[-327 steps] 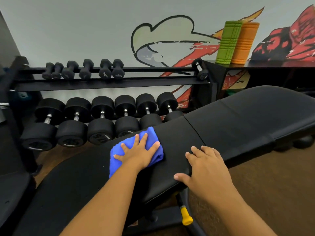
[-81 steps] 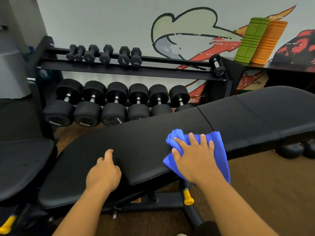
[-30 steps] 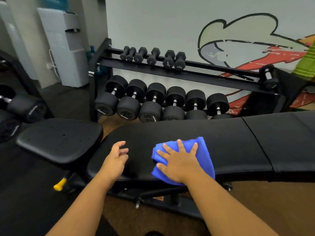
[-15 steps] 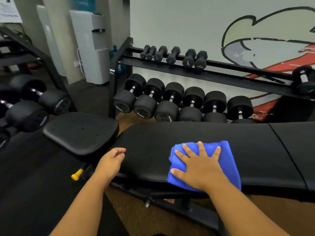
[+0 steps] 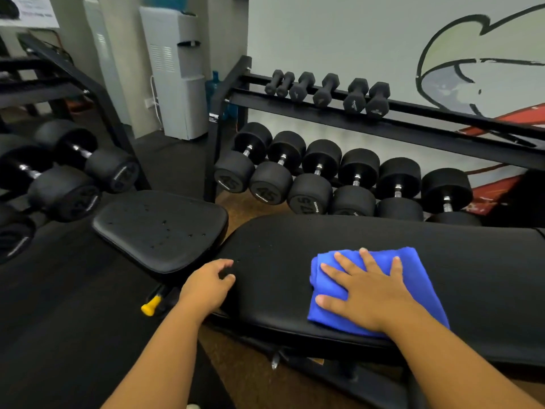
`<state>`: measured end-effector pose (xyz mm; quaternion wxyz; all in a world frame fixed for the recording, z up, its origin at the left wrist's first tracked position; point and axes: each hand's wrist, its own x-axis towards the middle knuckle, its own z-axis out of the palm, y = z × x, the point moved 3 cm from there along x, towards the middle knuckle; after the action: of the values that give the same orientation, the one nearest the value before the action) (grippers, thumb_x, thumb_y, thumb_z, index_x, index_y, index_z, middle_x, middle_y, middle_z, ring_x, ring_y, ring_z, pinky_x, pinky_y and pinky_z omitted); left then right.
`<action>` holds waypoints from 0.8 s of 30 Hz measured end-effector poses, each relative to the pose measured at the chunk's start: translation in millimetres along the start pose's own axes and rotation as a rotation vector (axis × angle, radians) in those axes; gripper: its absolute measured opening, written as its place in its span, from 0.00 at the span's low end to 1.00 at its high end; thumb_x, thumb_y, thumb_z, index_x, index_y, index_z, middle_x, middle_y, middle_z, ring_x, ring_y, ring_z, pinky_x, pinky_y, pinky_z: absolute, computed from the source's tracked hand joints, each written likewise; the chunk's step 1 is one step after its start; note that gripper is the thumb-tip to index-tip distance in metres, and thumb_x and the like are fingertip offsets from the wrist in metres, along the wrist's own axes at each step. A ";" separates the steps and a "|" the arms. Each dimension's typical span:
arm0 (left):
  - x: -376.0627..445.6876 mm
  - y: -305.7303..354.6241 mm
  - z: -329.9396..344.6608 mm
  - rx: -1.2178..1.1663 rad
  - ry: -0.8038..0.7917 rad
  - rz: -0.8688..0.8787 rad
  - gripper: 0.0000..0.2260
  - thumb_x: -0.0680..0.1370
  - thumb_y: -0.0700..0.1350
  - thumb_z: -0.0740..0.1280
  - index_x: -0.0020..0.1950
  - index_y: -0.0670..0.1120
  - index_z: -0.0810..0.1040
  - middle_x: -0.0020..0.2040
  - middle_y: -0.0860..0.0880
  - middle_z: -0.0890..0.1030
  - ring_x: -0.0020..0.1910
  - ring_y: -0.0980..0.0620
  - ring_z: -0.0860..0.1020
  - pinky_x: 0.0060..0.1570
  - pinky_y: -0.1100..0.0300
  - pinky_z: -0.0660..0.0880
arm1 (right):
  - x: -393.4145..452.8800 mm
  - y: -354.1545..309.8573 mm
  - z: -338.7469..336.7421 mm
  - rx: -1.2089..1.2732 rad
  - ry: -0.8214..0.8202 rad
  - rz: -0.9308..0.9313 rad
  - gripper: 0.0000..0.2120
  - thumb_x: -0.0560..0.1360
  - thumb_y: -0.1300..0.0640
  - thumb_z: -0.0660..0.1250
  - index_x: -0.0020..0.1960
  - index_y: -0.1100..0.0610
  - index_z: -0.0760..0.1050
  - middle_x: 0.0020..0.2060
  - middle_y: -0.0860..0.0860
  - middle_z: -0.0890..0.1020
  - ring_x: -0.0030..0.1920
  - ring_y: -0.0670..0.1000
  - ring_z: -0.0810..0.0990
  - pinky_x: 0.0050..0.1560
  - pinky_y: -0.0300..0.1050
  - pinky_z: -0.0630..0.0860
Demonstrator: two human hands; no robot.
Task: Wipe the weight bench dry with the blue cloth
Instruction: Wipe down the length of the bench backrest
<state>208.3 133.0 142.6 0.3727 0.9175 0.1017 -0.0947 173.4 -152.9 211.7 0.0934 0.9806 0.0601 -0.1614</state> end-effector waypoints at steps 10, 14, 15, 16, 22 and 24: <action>12.0 2.1 -3.0 0.327 -0.123 -0.016 0.24 0.76 0.62 0.63 0.71 0.60 0.68 0.70 0.51 0.70 0.66 0.48 0.72 0.55 0.54 0.75 | 48.9 -58.9 -3.9 -0.029 -0.031 -0.272 0.24 0.80 0.36 0.47 0.75 0.32 0.46 0.78 0.39 0.46 0.78 0.51 0.41 0.69 0.73 0.40; 12.7 -0.2 -2.9 0.332 -0.120 -0.016 0.24 0.76 0.62 0.63 0.71 0.60 0.68 0.70 0.51 0.71 0.67 0.47 0.71 0.56 0.52 0.75 | 56.8 -33.9 -10.7 0.032 -0.014 -0.144 0.24 0.79 0.36 0.47 0.75 0.33 0.49 0.78 0.39 0.47 0.78 0.49 0.41 0.69 0.72 0.38; 12.7 -0.3 -1.8 0.348 -0.116 -0.011 0.24 0.76 0.62 0.63 0.71 0.60 0.68 0.71 0.51 0.70 0.67 0.47 0.71 0.57 0.52 0.75 | 62.1 -31.8 -9.7 0.029 -0.003 -0.083 0.25 0.79 0.36 0.46 0.75 0.33 0.48 0.78 0.40 0.46 0.78 0.50 0.40 0.69 0.73 0.37; 12.7 -0.1 -0.9 0.363 -0.111 -0.008 0.23 0.77 0.62 0.63 0.72 0.60 0.67 0.71 0.51 0.70 0.68 0.47 0.70 0.57 0.52 0.75 | 67.8 -34.1 -8.6 0.014 0.005 -0.034 0.26 0.79 0.35 0.44 0.75 0.34 0.47 0.78 0.40 0.45 0.78 0.52 0.39 0.68 0.74 0.37; 13.5 10.2 2.8 0.406 -0.123 -0.061 0.23 0.78 0.57 0.64 0.72 0.58 0.67 0.70 0.50 0.70 0.65 0.47 0.72 0.54 0.54 0.75 | 63.3 -59.7 -3.2 -0.040 -0.008 -0.192 0.25 0.80 0.37 0.45 0.76 0.36 0.48 0.78 0.41 0.45 0.78 0.53 0.40 0.67 0.75 0.40; 17.4 14.1 -1.0 0.411 -0.145 -0.081 0.23 0.77 0.56 0.66 0.71 0.57 0.68 0.69 0.49 0.71 0.65 0.47 0.73 0.56 0.53 0.75 | 51.3 -48.8 -2.7 -0.042 -0.016 -0.244 0.24 0.80 0.37 0.46 0.76 0.35 0.49 0.78 0.39 0.46 0.78 0.50 0.41 0.69 0.73 0.40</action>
<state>228.8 125.9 148.3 0.1801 0.9601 0.0899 -0.1940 215.3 -100.2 189.4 0.0943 0.9626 0.1815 -0.1779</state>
